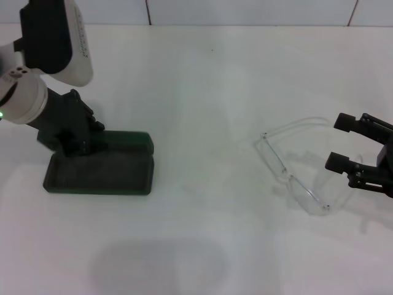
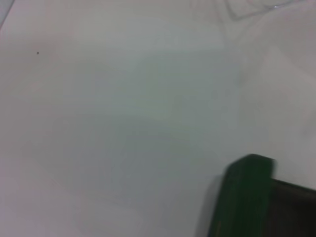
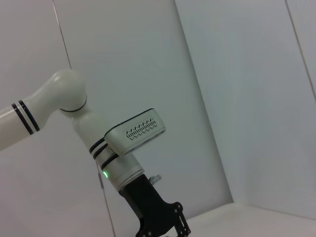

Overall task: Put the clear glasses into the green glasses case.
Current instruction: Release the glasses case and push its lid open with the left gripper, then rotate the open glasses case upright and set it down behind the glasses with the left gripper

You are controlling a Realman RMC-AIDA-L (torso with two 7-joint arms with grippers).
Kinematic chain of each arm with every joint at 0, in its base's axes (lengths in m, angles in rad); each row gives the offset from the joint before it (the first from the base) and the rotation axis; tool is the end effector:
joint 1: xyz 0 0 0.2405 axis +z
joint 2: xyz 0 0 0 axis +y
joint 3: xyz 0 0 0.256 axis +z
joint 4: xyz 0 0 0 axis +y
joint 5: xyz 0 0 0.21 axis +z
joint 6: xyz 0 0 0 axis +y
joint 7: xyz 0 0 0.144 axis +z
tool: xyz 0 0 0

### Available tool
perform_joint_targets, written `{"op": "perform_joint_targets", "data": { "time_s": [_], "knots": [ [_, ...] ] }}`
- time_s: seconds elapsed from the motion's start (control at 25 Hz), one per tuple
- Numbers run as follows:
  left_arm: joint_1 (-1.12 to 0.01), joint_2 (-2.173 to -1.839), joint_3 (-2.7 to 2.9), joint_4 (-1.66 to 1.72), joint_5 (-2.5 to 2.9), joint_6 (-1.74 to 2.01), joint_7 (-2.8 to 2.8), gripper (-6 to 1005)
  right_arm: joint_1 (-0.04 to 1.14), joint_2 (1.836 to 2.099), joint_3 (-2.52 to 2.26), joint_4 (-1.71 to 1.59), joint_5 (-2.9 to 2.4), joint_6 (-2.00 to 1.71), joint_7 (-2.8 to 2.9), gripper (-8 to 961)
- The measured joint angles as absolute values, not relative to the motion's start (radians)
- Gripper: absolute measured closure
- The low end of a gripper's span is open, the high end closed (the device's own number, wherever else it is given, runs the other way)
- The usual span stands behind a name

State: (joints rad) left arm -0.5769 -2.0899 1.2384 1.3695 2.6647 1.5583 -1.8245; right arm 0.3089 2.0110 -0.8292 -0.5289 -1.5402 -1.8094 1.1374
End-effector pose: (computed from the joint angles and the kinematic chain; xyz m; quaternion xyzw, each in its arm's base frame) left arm -0.2015 0.3620 0.0276 -0.9630 -0.0312 0.2215 0.1504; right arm 0.2837 0.2613 0.0308 -0.8830 0.1619 0.4145 0.1494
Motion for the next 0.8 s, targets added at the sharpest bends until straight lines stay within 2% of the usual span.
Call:
{"op": "perform_joint_targets", "data": {
  "time_s": [0.16, 0.4, 0.6, 0.8],
  "knots": [
    [-0.576, -2.091, 1.27, 1.377, 2.664, 1.557, -1.829, 695, 0.309, 2.011, -0.828, -0.521, -1.54, -1.807, 1.132, 80],
    [-0.574, -2.093, 1.299, 1.403, 2.658, 1.549, -1.857, 781, 0.307, 2.009, -0.803, -0.511, -1.54, -1.801, 1.119, 80],
    [-0.554, -2.095, 1.35, 1.471, 2.616, 1.54, -1.879, 782, 0.299, 2.0, -0.655, -0.427, -1.54, -1.825, 1.031, 81],
    [-0.529, -2.095, 1.457, 1.513, 2.618, 1.474, -1.911, 785, 0.23, 1.993, -0.364, -0.38, -1.532, -1.929, 0.966, 81]
  ]
}}
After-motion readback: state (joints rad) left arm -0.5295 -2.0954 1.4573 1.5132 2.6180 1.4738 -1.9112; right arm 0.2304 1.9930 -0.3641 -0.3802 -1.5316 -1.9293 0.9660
